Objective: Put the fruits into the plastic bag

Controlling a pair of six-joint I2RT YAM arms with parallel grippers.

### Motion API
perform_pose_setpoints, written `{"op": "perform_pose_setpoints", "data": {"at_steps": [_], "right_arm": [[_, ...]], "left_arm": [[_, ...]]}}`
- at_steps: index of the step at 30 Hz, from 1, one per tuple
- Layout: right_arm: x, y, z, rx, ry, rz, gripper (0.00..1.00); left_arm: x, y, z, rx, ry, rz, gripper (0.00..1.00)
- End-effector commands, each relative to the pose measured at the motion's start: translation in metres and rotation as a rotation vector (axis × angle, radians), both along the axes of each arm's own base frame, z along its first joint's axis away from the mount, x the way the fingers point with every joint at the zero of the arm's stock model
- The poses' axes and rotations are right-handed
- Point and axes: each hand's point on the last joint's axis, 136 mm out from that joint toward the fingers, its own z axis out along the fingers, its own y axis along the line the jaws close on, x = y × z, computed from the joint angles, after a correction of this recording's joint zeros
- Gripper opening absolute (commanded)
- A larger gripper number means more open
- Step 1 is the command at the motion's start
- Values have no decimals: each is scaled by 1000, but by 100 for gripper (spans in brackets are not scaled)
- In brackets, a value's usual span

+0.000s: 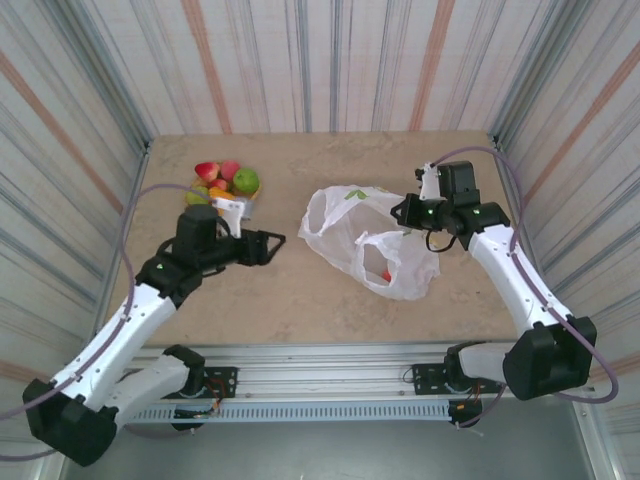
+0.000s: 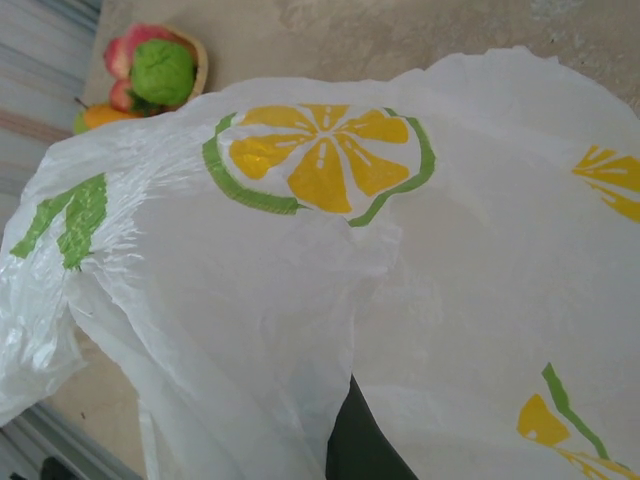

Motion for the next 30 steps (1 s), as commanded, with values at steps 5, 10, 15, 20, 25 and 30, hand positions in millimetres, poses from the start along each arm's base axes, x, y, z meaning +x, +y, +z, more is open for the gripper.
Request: {"op": "perform_pose_setpoints", "data": {"at_steps": [5, 10, 15, 20, 25, 30], "right_arm": [[-3, 0, -2, -39, 0, 59, 0], [-1, 4, -3, -12, -9, 70, 0], [1, 8, -6, 6, -7, 79, 0], [2, 10, -9, 20, 1, 85, 0], [1, 11, -9, 28, 1, 84, 0], [0, 11, -11, 35, 2, 73, 0]], "left_arm": [[82, 95, -20, 107, 125, 396, 86], [132, 138, -44, 93, 212, 533, 84], [172, 159, -62, 166, 257, 574, 82], [204, 174, -79, 274, 295, 585, 79], [221, 176, -93, 316, 342, 553, 76], [217, 165, -102, 274, 376, 525, 75]]}}
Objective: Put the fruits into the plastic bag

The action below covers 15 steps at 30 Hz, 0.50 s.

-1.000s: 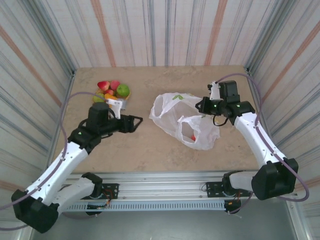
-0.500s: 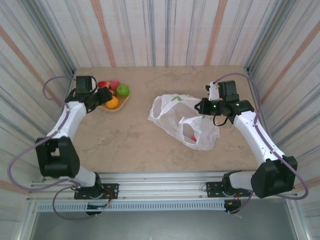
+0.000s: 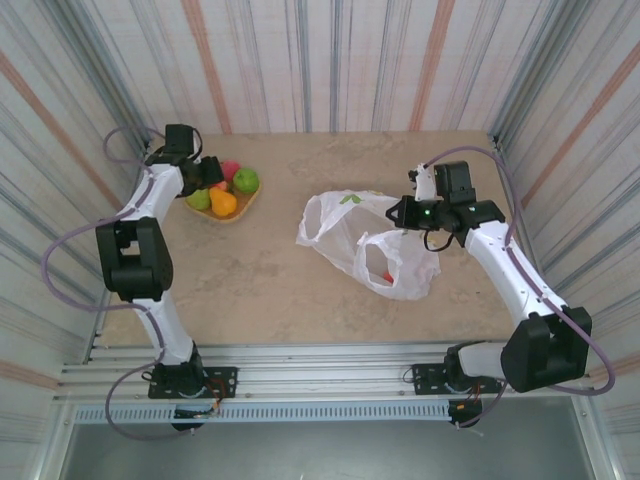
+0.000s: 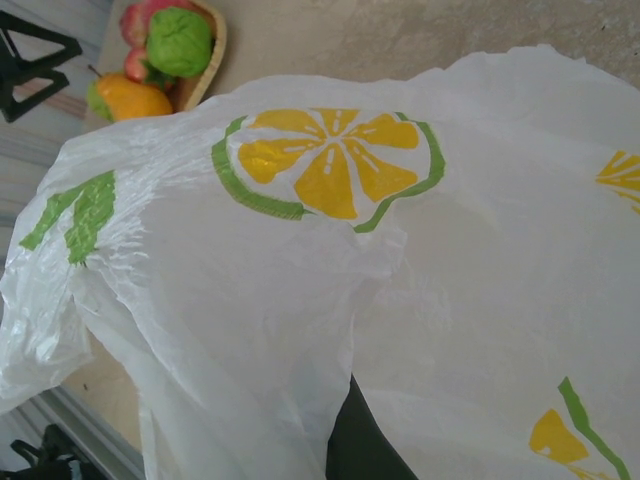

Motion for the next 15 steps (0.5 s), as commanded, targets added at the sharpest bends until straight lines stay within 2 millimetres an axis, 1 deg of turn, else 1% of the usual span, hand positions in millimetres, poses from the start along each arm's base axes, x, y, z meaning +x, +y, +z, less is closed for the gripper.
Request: {"op": "perform_pose_setpoints", "data": {"at_steps": [1, 6, 11, 15], "right_arm": [[-2, 1, -3, 19, 3, 2, 0], [-2, 1, -5, 24, 10, 1, 0], [-2, 3, -3, 31, 9, 3, 0], [-4, 3, -5, 32, 14, 4, 0]], "left_arm": [[-10, -4, -1, -12, 26, -20, 75], [-21, -12, -12, -27, 49, -22, 76], [-26, -18, -24, -29, 81, -22, 78], [-28, -22, -33, -27, 98, -23, 79]]}}
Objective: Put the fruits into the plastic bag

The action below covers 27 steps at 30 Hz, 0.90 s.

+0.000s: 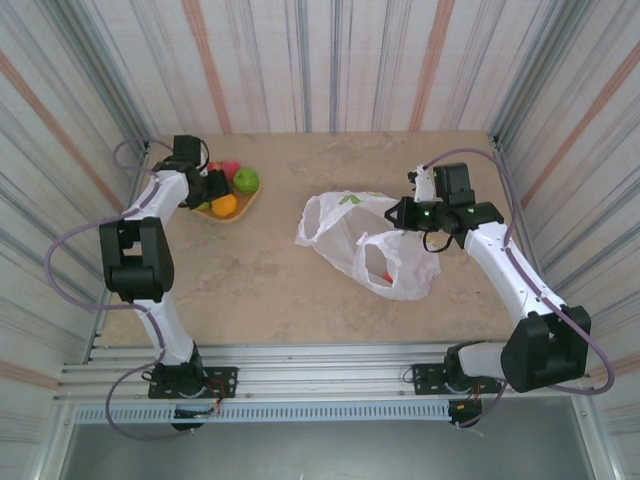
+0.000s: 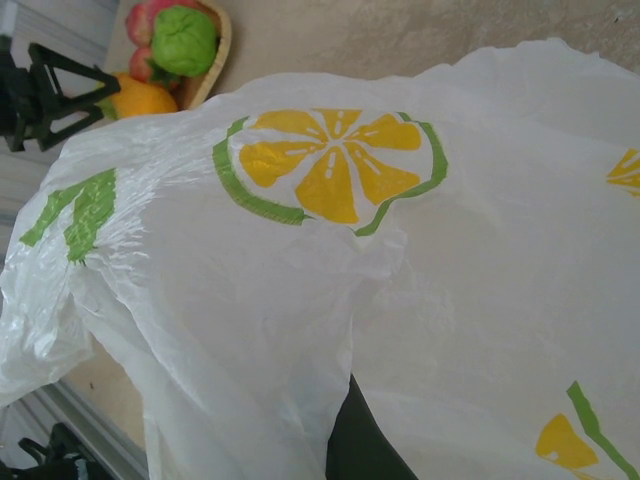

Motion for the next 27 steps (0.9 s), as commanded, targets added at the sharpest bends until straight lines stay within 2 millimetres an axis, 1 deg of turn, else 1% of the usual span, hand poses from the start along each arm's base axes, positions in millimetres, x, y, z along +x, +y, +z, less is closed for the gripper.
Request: {"op": "perform_pose_setpoints", "data": {"at_steps": [1, 12, 27], "right_arm": [[-4, 1, -4, 15, 15, 0, 0], [-5, 1, -5, 15, 19, -1, 0], [-5, 2, -6, 12, 22, -2, 0]], "left_arm": [[-5, -3, -3, -7, 15, 10, 79], [-7, -5, -15, -9, 41, 15, 81], [-5, -7, -37, -10, 80, 11, 82]]}}
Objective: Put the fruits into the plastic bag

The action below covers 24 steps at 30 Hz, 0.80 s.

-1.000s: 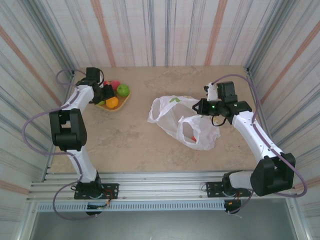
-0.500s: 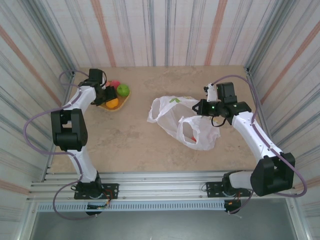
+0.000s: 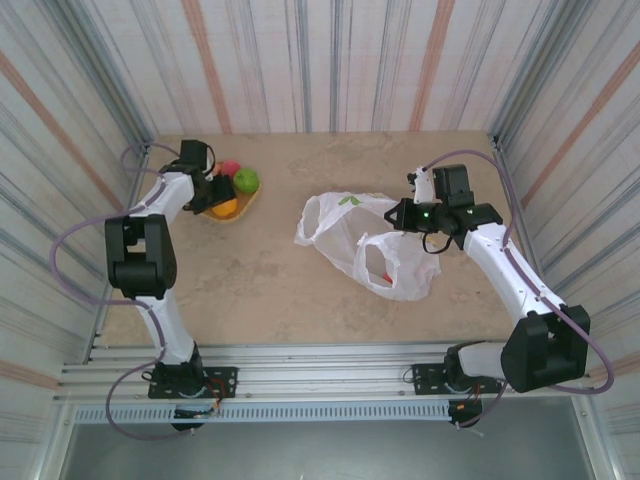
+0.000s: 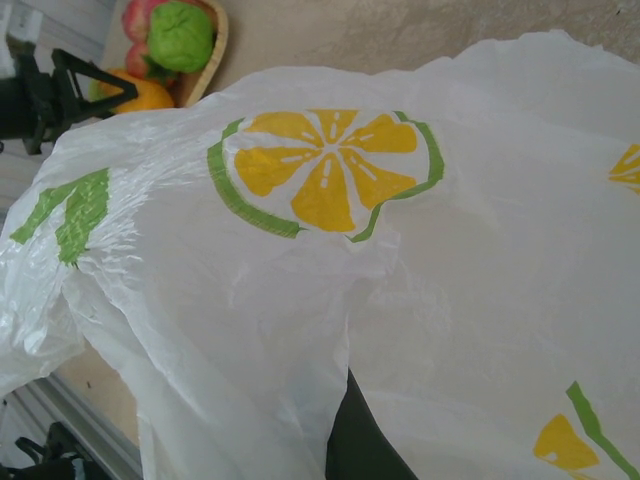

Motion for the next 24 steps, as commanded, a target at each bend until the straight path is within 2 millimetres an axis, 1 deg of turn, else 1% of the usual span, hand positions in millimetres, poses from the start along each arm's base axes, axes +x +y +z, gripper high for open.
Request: {"op": "perform_pose_setpoints", "data": {"at_steps": [1, 13, 24], "right_arm": [[-4, 2, -2, 12, 20, -2, 0], [-3, 6, -2, 10, 24, 7, 0], [-4, 9, -4, 5, 32, 14, 0]], "left_arm": [[-4, -5, -15, -1, 34, -3, 82], [2, -8, -25, -15, 45, -6, 83], [9, -11, -30, -31, 40, -11, 83]]}}
